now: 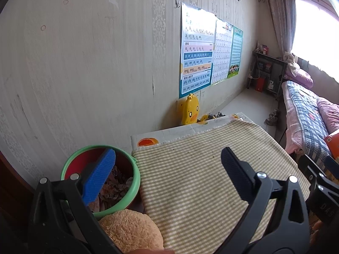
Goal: Collect trash
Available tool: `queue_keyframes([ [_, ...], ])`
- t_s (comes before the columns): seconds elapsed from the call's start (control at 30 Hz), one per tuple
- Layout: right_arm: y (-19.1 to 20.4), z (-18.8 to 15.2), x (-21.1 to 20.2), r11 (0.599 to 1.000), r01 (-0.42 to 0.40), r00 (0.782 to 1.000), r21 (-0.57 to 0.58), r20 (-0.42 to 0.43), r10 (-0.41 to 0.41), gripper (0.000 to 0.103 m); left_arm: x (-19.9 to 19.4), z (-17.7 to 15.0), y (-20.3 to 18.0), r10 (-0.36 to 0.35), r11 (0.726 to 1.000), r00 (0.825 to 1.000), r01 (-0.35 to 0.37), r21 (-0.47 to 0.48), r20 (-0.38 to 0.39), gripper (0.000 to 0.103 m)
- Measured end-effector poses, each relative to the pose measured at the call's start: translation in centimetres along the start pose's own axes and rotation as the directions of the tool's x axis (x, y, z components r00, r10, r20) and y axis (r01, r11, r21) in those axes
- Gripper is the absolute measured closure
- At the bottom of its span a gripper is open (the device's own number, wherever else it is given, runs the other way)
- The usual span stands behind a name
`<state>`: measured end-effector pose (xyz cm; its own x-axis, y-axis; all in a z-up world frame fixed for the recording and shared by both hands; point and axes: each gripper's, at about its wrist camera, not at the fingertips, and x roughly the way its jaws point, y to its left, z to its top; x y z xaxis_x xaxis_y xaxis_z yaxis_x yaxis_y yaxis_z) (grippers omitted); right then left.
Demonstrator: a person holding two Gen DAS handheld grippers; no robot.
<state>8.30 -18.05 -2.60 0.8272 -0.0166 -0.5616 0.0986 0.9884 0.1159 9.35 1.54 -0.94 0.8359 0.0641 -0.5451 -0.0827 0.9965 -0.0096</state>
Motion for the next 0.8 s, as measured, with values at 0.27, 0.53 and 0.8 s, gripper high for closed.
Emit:
queue_keyframes([
  [0.27,-2.2,-1.8,4.2,0.999,0.031,0.996,0.018,-0.079,-0.029,0.008,1.1,-0.4,0.4,-0.016,1.000,1.000,0.015,-0.011,-0.022,0.005],
  [0.53,-11.8,-4.7,16.0,0.951,0.296,0.942,0.093,-0.196,-0.274,0.008,3.2,-1.9,1.9,0.031,1.000,0.997,-0.030,0.005,-0.066,0.005],
  [0.8,-16.3,-5.0,25.2,0.917,0.386,0.881,0.103,-0.335,-0.334,0.008,4.6,-2.6,2.6,0.072,0.997,0.995,-0.071,0.011,-0.071,0.005],
])
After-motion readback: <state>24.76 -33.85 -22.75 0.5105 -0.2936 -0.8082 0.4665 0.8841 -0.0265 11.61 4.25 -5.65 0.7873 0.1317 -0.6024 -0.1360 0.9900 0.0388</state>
